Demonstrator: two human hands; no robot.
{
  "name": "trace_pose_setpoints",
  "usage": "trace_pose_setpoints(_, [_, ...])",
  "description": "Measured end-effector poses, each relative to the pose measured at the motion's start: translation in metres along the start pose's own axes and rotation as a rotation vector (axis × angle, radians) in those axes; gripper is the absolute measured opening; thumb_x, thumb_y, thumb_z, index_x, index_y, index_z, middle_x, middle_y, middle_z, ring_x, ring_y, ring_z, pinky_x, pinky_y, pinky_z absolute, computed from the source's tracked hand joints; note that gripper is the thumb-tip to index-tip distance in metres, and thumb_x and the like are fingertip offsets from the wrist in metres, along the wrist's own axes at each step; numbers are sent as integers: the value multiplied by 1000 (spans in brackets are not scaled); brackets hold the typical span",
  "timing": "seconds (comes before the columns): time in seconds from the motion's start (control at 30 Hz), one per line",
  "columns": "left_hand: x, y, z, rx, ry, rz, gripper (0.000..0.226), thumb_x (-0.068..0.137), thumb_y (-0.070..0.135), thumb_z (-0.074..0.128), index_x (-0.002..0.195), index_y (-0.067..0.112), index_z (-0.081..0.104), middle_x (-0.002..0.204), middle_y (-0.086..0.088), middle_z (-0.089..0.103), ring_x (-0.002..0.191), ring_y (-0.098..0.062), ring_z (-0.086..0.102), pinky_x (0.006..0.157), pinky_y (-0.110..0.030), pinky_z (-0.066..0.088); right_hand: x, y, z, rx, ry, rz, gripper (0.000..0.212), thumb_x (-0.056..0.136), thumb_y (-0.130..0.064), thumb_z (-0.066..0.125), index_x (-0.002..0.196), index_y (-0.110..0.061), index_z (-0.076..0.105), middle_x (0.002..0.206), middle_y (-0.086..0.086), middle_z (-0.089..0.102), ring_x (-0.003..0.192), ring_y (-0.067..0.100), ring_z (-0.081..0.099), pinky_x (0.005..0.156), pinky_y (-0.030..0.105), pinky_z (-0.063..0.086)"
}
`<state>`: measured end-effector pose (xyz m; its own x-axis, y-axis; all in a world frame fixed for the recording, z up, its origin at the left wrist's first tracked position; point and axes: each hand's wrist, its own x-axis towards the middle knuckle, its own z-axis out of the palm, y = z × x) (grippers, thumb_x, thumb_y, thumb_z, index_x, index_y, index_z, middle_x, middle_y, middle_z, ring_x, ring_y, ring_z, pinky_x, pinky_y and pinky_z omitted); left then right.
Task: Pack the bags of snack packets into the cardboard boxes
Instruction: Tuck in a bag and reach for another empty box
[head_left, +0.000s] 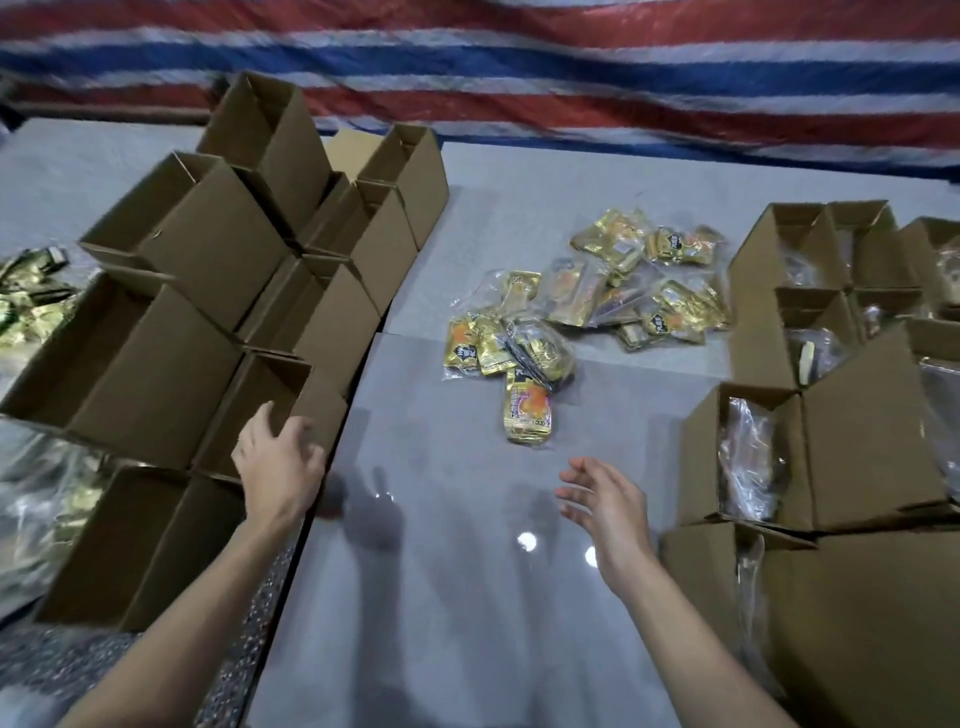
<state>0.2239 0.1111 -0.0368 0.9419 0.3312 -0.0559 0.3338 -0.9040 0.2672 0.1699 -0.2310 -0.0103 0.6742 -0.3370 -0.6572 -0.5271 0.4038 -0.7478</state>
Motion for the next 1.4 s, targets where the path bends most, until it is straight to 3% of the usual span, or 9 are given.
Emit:
trace_pose_setpoints(0.1, [7,-11,4,72,-214,-107,27,90,23,64,116,15,70,148,-21,44,137,-37,38,111,-50,28,-4,-3,4,-18,-6,-16,22,101,-9,50,85,-7,65,78,9,66,62,22,61,59,32,51])
trace_pose_setpoints(0.2, [9,-19,5,-7,-371,-180,37,96,24,58,131,14,62,137,-13,59,126,-32,54,108,-45,39,-6,-8,4,-21,-8,-40,22,100,-10,50,86,-7,66,75,7,67,62,22,62,58,31,52])
trace_pose_setpoints(0.3, [6,-24,1,-77,-386,-198,41,95,14,53,136,16,59,137,-10,60,123,-31,56,101,-43,46,-8,-10,0,-28,7,-53,21,100,-11,52,87,-7,67,74,6,68,62,21,62,57,30,52])
trace_pose_setpoints(0.43, [-7,-25,-7,-91,-340,-151,43,92,8,48,126,23,67,132,-9,63,118,-31,58,92,-42,51,-12,-8,-4,-41,8,-58,21,100,-11,51,88,-7,68,75,6,68,61,20,62,57,29,52])
trace_pose_setpoints(0.97, [-73,40,-10,-25,-400,337,46,88,4,47,116,32,72,128,15,63,117,-14,61,97,-30,48,-32,26,-36,-113,23,10,19,100,-10,52,92,-4,68,76,8,68,63,22,60,58,31,50])
trace_pose_setpoints(1.1, [-88,68,0,23,-448,481,48,79,4,49,109,36,70,122,18,66,115,-14,61,98,-31,44,-32,41,-49,-209,57,33,15,99,-15,56,96,-7,68,93,8,71,74,20,65,61,28,49])
trace_pose_setpoints(1.2, [-105,88,12,68,-488,609,50,79,7,48,114,37,66,125,18,63,115,-11,59,96,-25,35,-33,50,-57,-287,71,57,12,99,-25,59,104,-16,66,110,5,68,94,19,64,68,26,50])
trace_pose_setpoints(1.3, [-122,103,26,81,-555,755,58,82,7,46,129,39,57,137,20,57,121,-11,54,94,-22,29,-37,53,-61,-379,66,87,33,92,-42,67,114,-18,65,106,-4,65,98,14,61,82,30,49])
trace_pose_setpoints(1.4, [-138,108,38,55,-643,885,75,82,3,45,143,46,41,146,17,50,127,-12,48,94,-22,27,-38,55,-65,-451,62,149,44,91,-38,69,125,-12,61,121,4,64,108,21,59,87,31,45])
